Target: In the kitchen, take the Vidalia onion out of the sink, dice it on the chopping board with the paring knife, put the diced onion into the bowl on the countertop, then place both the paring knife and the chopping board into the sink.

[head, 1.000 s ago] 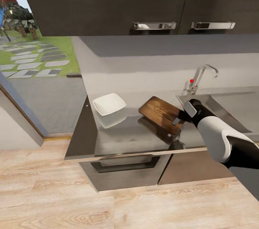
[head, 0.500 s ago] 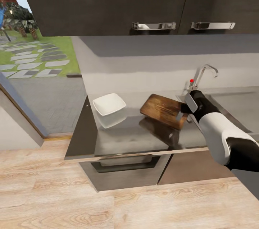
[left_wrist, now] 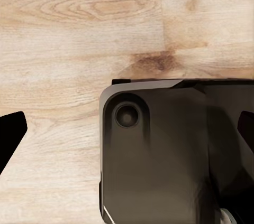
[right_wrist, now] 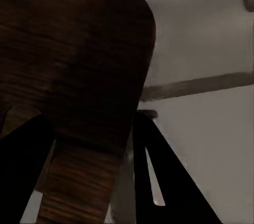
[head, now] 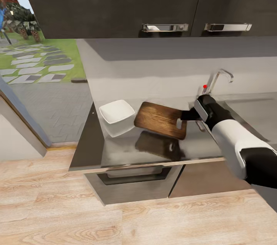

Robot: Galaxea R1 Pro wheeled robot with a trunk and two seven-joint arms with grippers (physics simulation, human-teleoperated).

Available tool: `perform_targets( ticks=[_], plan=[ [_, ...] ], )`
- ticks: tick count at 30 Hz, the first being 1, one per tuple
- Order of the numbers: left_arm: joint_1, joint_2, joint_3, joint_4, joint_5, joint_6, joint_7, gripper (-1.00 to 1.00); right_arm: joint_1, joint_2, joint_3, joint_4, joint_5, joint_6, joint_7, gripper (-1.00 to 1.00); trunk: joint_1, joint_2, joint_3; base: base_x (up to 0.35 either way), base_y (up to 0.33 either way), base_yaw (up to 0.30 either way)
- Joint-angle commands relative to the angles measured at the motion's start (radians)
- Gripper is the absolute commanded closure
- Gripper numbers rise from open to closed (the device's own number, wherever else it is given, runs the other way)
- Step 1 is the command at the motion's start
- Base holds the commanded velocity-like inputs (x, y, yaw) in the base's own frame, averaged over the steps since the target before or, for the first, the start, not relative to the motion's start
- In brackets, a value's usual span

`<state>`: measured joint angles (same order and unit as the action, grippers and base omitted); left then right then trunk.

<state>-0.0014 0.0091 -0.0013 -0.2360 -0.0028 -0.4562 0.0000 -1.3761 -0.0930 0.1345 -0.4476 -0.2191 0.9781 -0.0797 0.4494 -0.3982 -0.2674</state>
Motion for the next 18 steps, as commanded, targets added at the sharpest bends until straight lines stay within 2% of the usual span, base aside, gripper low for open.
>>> perform_targets(
  ticks=[1, 3, 6, 10, 14, 15, 18],
  plan=[
    [0.000, 0.000, 0.000, 0.000, 0.000, -0.002, 0.000, -1.00, -0.001, -0.012, 0.041, 0.004, -0.004, 0.004, 0.056, 1.00, 0.001, -0.002, -0.001, 0.000, 0.000, 0.000],
    [0.000, 0.000, 0.000, 0.000, 0.000, -0.002, 0.000, -1.00, -0.001, -0.032, 0.098, 0.015, -0.003, 0.004, 0.153, 1.00, 0.001, -0.002, -0.001, 0.000, 0.000, 0.000],
    [0.000, 0.000, 0.000, 0.000, 0.000, -0.001, 0.000, -1.00, -0.001, -0.053, 0.136, 0.021, -0.002, 0.004, 0.207, 1.00, 0.001, -0.002, -0.001, 0.040, -0.023, 0.000],
    [0.000, -0.001, 0.000, 0.000, 0.000, -0.001, 0.000, -1.00, -0.001, -0.067, 0.153, 0.025, -0.002, 0.004, 0.230, 1.00, 0.001, -0.002, -0.001, 0.176, -0.119, 0.000],
    [0.000, -0.001, 0.000, 0.001, 0.000, -0.001, 0.000, -1.00, -0.001, -0.069, 0.166, 0.035, -0.002, 0.004, 0.235, 1.00, 0.001, -0.002, -0.001, 0.241, -0.183, 0.000],
    [0.000, -0.001, 0.000, 0.001, 0.000, 0.000, 0.000, -1.00, -0.001, -0.069, 0.203, 0.041, -0.002, 0.003, 0.237, 1.00, 0.001, -0.002, -0.001, 0.259, -0.209, 0.000],
    [0.000, -0.001, 0.000, 0.001, 0.000, 0.000, 0.000, -1.00, -0.001, -0.066, 0.234, 0.044, -0.002, 0.002, 0.238, 1.00, 0.001, -0.002, -0.001, 0.260, -0.211, 0.000]
  ],
)
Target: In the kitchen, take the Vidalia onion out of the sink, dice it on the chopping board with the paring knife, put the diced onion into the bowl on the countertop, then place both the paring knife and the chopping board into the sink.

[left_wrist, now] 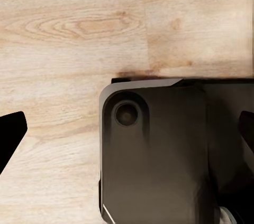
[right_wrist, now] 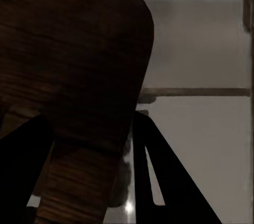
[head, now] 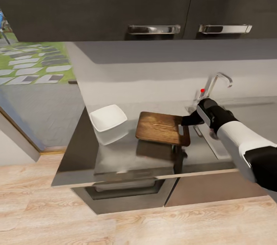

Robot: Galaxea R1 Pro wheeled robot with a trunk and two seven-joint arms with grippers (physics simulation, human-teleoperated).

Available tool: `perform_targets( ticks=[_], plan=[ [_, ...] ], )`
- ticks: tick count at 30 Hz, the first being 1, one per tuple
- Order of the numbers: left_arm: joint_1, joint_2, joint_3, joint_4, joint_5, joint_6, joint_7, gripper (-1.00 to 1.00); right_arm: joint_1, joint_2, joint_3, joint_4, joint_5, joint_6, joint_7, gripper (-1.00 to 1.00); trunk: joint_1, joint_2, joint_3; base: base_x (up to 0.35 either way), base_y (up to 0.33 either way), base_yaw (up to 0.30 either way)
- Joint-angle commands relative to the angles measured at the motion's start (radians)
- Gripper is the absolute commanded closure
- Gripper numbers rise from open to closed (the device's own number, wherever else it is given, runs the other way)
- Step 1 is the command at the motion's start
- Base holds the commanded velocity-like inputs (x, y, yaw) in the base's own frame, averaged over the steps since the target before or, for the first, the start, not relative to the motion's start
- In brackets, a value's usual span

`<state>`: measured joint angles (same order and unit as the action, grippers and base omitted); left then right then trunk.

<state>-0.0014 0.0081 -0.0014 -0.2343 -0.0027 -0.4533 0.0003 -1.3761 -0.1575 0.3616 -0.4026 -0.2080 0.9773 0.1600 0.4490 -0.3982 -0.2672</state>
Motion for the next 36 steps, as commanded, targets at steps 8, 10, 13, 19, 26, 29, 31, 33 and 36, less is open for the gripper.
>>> perform_targets(
  ticks=[8, 10, 13, 19, 26, 29, 31, 33, 36],
  plan=[
    [0.000, 0.000, 0.000, 0.000, 0.000, -0.002, 0.000, -1.00, 0.000, 0.006, 0.033, 0.013, -0.013, 0.003, -0.001, 1.00, 0.001, -0.002, -0.002, 0.271, -0.198, 0.000],
    [0.000, 0.000, 0.000, 0.001, 0.000, -0.002, 0.000, -1.00, 0.000, 0.007, 0.043, 0.017, -0.013, 0.003, 0.000, 1.00, 0.001, -0.002, -0.002, 0.257, -0.216, 0.000],
    [0.000, 0.001, 0.000, 0.001, 0.000, -0.002, 0.000, -1.00, 0.000, 0.016, 0.075, 0.021, -0.013, 0.003, 0.006, 1.00, 0.001, -0.002, -0.002, 0.166, -0.148, 0.000],
    [0.000, 0.001, 0.000, 0.001, 0.000, -0.004, 0.000, -1.00, 0.000, 0.023, 0.136, 0.045, -0.012, 0.000, 0.105, 1.00, 0.001, -0.002, -0.002, 0.033, -0.029, 0.000],
    [0.000, 0.002, 0.000, 0.003, 0.000, -0.004, 0.000, -1.00, 0.002, 0.027, 0.188, 0.077, -0.011, -0.032, 0.173, 1.00, 0.001, -0.002, -0.002, 0.003, -0.002, 0.000],
    [0.000, 0.001, 0.000, 0.003, 0.000, -0.004, 0.000, -1.00, 0.002, 0.045, 0.190, 0.100, -0.010, -0.042, 0.176, 1.00, 0.001, -0.002, -0.002, 0.000, 0.000, 0.000],
    [0.000, 0.001, 0.000, 0.003, 0.000, -0.004, 0.000, -1.00, 0.002, 0.052, 0.191, 0.108, -0.009, -0.043, 0.176, 1.00, 0.001, -0.002, -0.002, 0.000, 0.000, 0.000],
    [0.000, 0.001, 0.000, 0.003, 0.000, -0.004, 0.000, -1.00, 0.002, 0.056, 0.192, 0.113, -0.008, -0.044, 0.176, 1.00, 0.001, -0.002, -0.002, 0.000, 0.000, 0.000],
    [0.000, 0.001, 0.000, 0.003, 0.000, -0.004, 0.000, -1.00, 0.002, 0.059, 0.192, 0.117, -0.007, -0.044, 0.176, 1.00, 0.001, -0.002, -0.002, 0.000, 0.000, 0.000]
  ],
)
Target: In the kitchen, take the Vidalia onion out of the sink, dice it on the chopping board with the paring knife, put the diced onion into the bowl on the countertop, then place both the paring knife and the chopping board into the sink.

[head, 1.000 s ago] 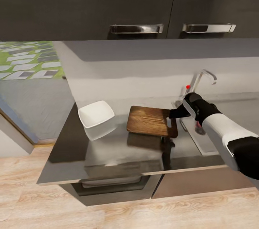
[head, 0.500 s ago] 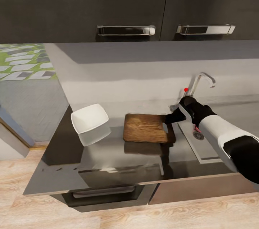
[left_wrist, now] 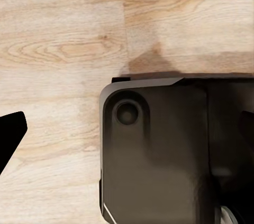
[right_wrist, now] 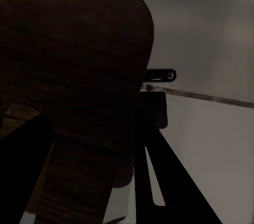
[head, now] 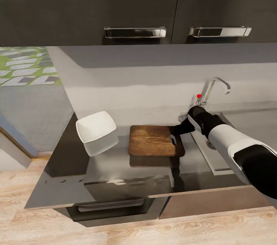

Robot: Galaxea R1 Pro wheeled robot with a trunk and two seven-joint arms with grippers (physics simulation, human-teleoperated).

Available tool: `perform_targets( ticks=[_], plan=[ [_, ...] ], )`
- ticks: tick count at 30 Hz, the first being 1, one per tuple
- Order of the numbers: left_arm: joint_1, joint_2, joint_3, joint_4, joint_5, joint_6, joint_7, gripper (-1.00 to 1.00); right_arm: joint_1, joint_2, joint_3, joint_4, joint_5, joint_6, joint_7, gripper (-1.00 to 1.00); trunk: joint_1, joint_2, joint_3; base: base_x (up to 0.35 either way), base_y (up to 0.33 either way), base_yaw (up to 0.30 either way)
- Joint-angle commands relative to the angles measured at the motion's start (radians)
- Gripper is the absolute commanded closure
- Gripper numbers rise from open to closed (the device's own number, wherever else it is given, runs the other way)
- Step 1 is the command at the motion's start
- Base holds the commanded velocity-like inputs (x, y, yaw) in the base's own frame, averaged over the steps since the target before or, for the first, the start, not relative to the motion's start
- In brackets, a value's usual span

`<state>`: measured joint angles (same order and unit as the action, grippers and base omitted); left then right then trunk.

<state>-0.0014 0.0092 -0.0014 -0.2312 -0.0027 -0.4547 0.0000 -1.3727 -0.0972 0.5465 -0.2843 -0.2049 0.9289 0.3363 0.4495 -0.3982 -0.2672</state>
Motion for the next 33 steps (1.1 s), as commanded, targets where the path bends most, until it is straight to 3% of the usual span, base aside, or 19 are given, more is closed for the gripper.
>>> perform_targets(
  ticks=[1, 8, 12, 19, 27, 33],
  plan=[
    [0.000, 0.000, 0.000, 0.000, 0.000, -0.002, 0.000, -1.00, -0.001, -0.001, 0.007, -0.001, -0.010, 0.004, 0.000, 1.00, 0.001, -0.002, -0.002, 0.000, 0.000, 0.000],
    [0.000, 0.000, 0.000, 0.000, -0.001, -0.002, 0.000, -1.00, 0.002, 0.000, 0.008, 0.002, -0.008, 0.004, 0.001, 1.00, 0.001, -0.002, -0.002, 0.000, -0.029, 0.000],
    [0.000, 0.000, 0.000, 0.000, 0.000, -0.002, 0.000, -1.00, 0.050, 0.008, 0.037, 0.001, 0.026, 0.004, 0.001, 1.00, 0.001, -0.002, -0.002, 0.000, -0.240, 0.000],
    [0.000, 0.000, 0.000, 0.000, 0.000, -0.002, 0.000, -1.00, 0.062, 0.022, 0.065, 0.001, 0.039, -0.017, 0.002, 1.00, 0.001, -0.002, -0.002, 0.000, -0.112, 0.000],
    [0.000, 0.000, 0.000, 0.000, 0.000, -0.002, 0.000, -1.00, 0.063, 0.021, 0.067, 0.001, 0.042, -0.041, 0.101, 1.00, 0.001, -0.002, -0.002, 0.000, -0.007, 0.000],
    [0.000, 0.000, 0.000, 0.000, 0.000, -0.002, 0.000, -1.00, 0.063, 0.018, 0.066, 0.001, 0.042, -0.053, 0.118, 1.00, 0.001, -0.002, -0.002, 0.000, 0.000, 0.000]
  ],
)
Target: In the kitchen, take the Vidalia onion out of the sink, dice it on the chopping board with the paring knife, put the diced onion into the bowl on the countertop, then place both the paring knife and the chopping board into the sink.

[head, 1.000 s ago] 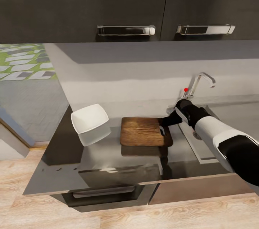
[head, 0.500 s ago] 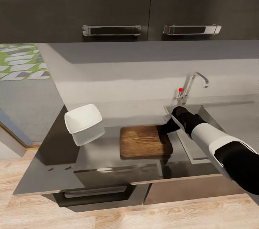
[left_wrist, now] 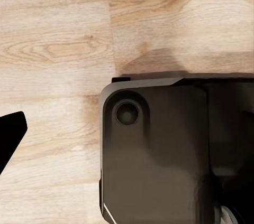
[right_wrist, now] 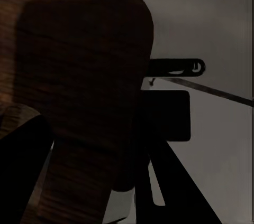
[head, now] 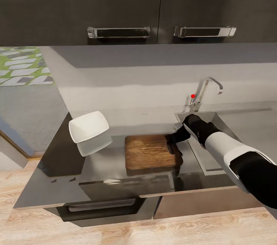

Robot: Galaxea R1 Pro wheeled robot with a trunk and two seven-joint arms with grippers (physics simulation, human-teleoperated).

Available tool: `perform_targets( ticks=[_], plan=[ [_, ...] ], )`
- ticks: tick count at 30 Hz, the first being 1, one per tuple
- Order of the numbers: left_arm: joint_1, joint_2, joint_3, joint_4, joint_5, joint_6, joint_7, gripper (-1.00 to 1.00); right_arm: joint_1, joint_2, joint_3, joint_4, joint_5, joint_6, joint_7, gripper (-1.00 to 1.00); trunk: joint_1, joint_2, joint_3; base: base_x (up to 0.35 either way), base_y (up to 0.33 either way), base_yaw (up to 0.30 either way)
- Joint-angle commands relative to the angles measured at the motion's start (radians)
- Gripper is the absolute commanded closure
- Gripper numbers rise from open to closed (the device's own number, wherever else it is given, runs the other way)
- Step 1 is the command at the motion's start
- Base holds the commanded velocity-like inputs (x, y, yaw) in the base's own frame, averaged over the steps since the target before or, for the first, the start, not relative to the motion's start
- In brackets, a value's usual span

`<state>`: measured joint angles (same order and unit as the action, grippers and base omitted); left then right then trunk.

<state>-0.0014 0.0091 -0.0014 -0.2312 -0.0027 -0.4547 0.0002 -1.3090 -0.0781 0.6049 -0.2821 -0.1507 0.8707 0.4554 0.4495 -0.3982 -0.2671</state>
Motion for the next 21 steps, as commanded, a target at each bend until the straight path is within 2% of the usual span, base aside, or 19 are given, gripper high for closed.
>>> perform_targets(
  ticks=[1, 21],
  plan=[
    [0.000, 0.000, 0.000, 0.000, 0.000, -0.002, 0.000, -1.00, -0.001, -0.001, 0.007, -0.002, -0.013, 0.004, -0.001, 1.00, 0.001, -0.002, -0.002, 0.000, 0.000, 0.000],
    [0.000, 0.000, 0.000, 0.000, 0.000, -0.002, 0.000, -1.00, -0.001, -0.005, 0.007, 0.000, -0.010, -0.018, -0.002, 1.00, 0.001, -0.002, -0.002, 0.000, 0.008, 0.000]
  ],
)
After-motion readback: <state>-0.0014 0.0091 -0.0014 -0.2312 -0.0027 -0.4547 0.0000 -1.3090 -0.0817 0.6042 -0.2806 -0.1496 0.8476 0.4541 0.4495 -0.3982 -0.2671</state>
